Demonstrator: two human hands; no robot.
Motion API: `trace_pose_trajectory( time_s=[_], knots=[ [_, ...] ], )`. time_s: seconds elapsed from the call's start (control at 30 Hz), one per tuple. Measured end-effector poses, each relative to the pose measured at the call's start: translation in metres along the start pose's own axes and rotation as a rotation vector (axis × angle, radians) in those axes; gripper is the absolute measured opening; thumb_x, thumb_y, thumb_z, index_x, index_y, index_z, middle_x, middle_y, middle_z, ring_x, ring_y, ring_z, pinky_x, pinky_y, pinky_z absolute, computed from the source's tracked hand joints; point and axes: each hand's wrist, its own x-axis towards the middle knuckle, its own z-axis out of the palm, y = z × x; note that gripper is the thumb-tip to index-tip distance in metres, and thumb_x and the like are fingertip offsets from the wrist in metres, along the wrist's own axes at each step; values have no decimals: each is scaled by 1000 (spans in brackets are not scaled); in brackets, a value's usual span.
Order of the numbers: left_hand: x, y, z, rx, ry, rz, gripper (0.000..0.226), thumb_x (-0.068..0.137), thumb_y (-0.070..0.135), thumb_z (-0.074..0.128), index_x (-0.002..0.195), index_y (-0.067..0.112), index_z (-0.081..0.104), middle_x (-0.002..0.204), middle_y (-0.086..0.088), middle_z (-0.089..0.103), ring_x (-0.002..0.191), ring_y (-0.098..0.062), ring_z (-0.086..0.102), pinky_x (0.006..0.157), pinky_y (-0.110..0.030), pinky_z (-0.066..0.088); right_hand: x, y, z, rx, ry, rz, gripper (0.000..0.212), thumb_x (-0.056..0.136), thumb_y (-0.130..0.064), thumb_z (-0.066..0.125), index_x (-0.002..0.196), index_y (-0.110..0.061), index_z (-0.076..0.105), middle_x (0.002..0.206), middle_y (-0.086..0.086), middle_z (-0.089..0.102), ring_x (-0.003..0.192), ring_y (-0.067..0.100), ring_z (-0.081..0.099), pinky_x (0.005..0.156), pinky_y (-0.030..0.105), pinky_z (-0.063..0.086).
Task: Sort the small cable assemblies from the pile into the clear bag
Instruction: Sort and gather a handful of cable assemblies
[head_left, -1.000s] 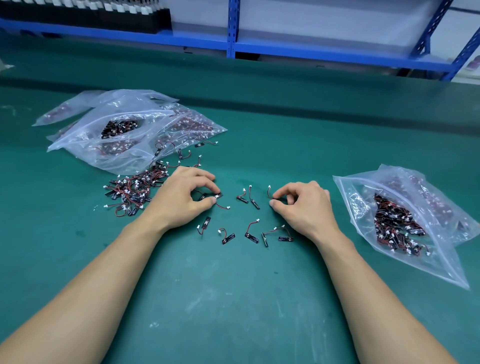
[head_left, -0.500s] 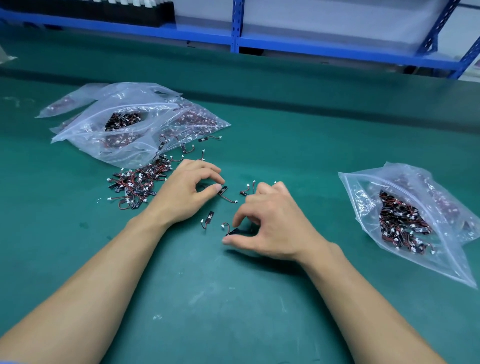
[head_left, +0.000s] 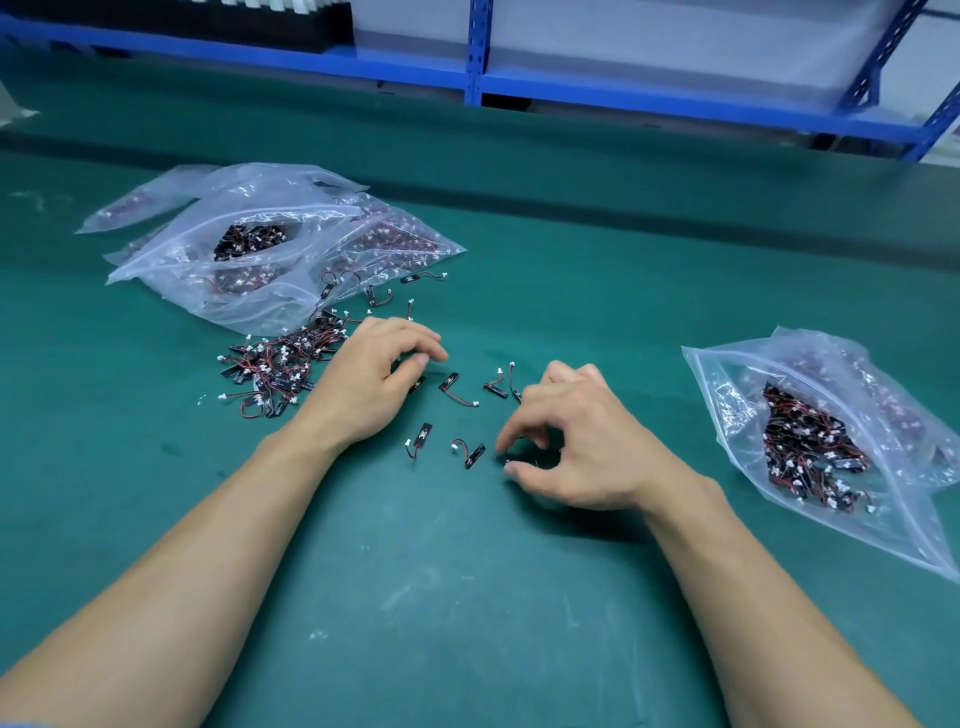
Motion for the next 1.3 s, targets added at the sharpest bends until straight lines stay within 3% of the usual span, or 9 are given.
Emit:
trace_pose_trajectory(
  time_s=[0.17, 0.37, 0.53, 0.67, 0.73, 0.9, 1.1, 1.3],
  knots=[
    [0, 0, 0, -4, -5, -18, 22, 95, 4, 59, 97, 19, 74, 112, 12, 65, 107, -16, 51, 93, -5, 26, 2, 1, 7, -7, -36, 1, 5, 79, -31, 77, 83, -33, 76, 63, -15, 46, 82, 13, 41, 85, 33, 30],
    [0, 1, 0, -17, 4, -27, 22, 96, 3, 58, 102, 17, 74, 113, 9, 66, 107, -20, 54, 92, -22, 33, 3, 8, 12, 77, 106, 40, 11, 80, -40, 78, 85, -31, 74, 62, -14, 49, 79, 10, 44, 84, 31, 35],
    [0, 0, 0, -30, 29, -87, 27, 97, 3, 52, 109, 18, 71, 109, 4, 66, 104, -19, 52, 92, -27, 35, 3, 33, 7, 264, 470, 329, 16, 86, -32, 73, 70, -33, 70, 60, -12, 60, 72, 7, 52, 67, 16, 37],
    [0, -2, 0, -54, 70, -144, 29, 98, 4, 50, 112, 19, 70, 102, 8, 61, 99, -14, 50, 87, -25, 32, 3, 57, 5, 449, 621, 597, 24, 90, -29, 69, 70, -16, 71, 57, -5, 53, 55, 5, 42, 57, 22, 35],
    [1, -3, 1, -68, 82, -158, 30, 98, 3, 49, 112, 19, 70, 103, 10, 61, 101, -13, 51, 90, -26, 34, 3, 62, 5, 511, 661, 656, 24, 90, -30, 68, 72, -14, 72, 60, 3, 51, 51, 2, 37, 52, 15, 32],
    [1, -4, 0, -119, 108, -208, 32, 98, 1, 48, 113, 19, 69, 113, 9, 67, 110, -11, 56, 94, -22, 38, 5, 65, 7, 546, 672, 671, 23, 89, -27, 68, 71, -13, 73, 60, -3, 50, 50, 3, 35, 49, 12, 31],
    [0, -4, 1, -137, 86, -221, 30, 98, 5, 50, 113, 22, 69, 112, 10, 68, 110, -11, 58, 94, -23, 39, 5, 66, 9, 533, 667, 660, 23, 90, -27, 68, 71, -14, 73, 81, 19, 67, 62, 8, 46, 55, 14, 36],
    [0, -5, 2, -144, 79, -225, 29, 99, 6, 51, 113, 22, 69, 112, 10, 68, 110, -11, 58, 94, -24, 39, 4, 66, 11, 514, 654, 660, 24, 89, -28, 67, 73, -11, 72, 80, 20, 64, 58, 7, 41, 51, 14, 33]
  ],
)
